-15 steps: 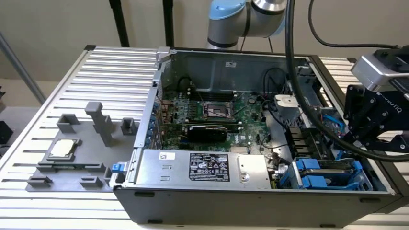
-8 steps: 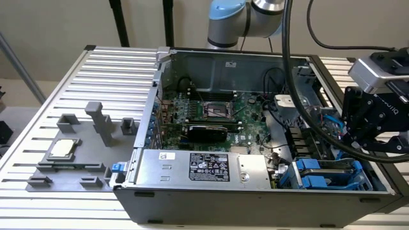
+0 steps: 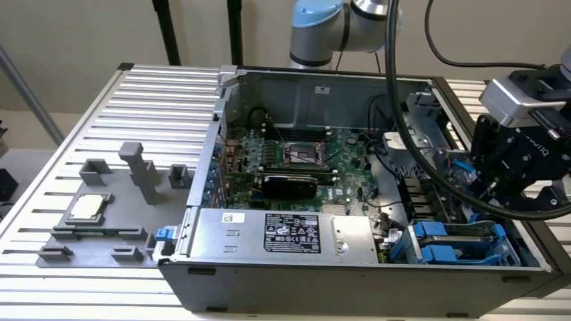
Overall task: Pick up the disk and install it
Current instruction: 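Insert the first disk wire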
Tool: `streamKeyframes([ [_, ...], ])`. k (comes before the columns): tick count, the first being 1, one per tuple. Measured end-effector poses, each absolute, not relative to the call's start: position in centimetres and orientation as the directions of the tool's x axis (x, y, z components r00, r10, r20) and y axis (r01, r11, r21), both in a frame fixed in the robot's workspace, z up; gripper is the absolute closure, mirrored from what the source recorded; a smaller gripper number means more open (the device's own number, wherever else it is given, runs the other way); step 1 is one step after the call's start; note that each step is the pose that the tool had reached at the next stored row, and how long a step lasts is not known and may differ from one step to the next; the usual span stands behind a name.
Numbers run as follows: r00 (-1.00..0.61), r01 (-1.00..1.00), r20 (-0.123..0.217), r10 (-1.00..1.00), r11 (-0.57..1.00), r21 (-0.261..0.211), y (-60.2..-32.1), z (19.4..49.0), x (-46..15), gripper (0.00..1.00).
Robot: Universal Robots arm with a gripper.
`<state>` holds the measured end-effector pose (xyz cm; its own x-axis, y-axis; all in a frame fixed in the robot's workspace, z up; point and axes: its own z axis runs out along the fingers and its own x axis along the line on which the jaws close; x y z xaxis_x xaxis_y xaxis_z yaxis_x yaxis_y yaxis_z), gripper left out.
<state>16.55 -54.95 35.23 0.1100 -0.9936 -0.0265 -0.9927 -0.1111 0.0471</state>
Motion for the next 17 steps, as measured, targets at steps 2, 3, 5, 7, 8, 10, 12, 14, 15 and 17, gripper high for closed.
streamKeyframes([
  [2,0.11,-0.993,-0.027,-0.994,-0.111,0.047,-54.9,35.2,16.2,0.0],
  [3,0.11,-0.993,-0.027,-0.994,-0.111,0.047,-54.9,35.2,16.0,0.0],
  [5,0.11,-0.993,-0.026,-0.994,-0.111,0.047,-54.9,35.2,15.7,0.0],
  [7,0.11,-0.993,-0.027,-0.994,-0.111,0.047,-55.2,35.2,15.6,0.0],
  [8,0.11,-0.993,-0.027,-0.994,-0.111,0.047,-55.4,35.3,15.6,0.0],
  [10,0.11,-0.993,-0.029,-0.994,-0.111,0.047,-56.1,35.3,15.6,0.0],
  [12,0.11,-0.993,-0.031,-0.993,-0.111,0.047,-56.7,35.4,15.6,0.0],
  [14,0.11,-0.993,-0.033,-0.993,-0.111,0.046,-57.4,35.4,15.6,0.0],
  [15,0.11,-0.993,-0.035,-0.993,-0.112,0.046,-57.6,35.4,15.7,0.0],
  [17,0.11,-0.993,-0.039,-0.993,-0.112,0.046,-58.1,35.4,15.9,0.0],
])
